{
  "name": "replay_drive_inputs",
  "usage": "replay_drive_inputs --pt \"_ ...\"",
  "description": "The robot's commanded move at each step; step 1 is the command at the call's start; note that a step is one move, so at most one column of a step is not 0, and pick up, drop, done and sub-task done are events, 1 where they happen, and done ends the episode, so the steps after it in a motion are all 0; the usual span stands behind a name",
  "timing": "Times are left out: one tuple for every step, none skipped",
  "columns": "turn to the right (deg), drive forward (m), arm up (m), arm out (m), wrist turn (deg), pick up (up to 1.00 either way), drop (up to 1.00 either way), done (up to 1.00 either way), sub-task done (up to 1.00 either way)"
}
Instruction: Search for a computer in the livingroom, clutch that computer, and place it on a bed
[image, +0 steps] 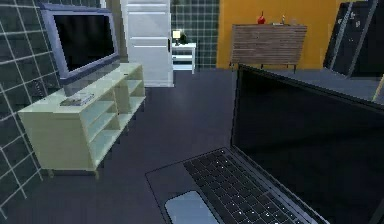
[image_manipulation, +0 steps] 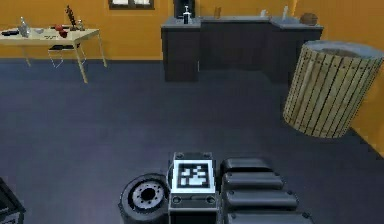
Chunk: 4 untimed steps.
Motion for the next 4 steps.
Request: replay_drive_inputs --pt "0.0 0.2 0.0 0.0 0.0 0.0 0.0 0.0 0.0" --pt "-3.0 0.0 0.0 0.0 0.0 0.0 0.0 0.0 0.0" --pt "0.0 1.0 0.0 0.0 0.0 0.0 0.0 0.0 0.0" --pt "0.0 1.0 0.0 0.0 0.0 0.0 0.0 0.0 0.0"
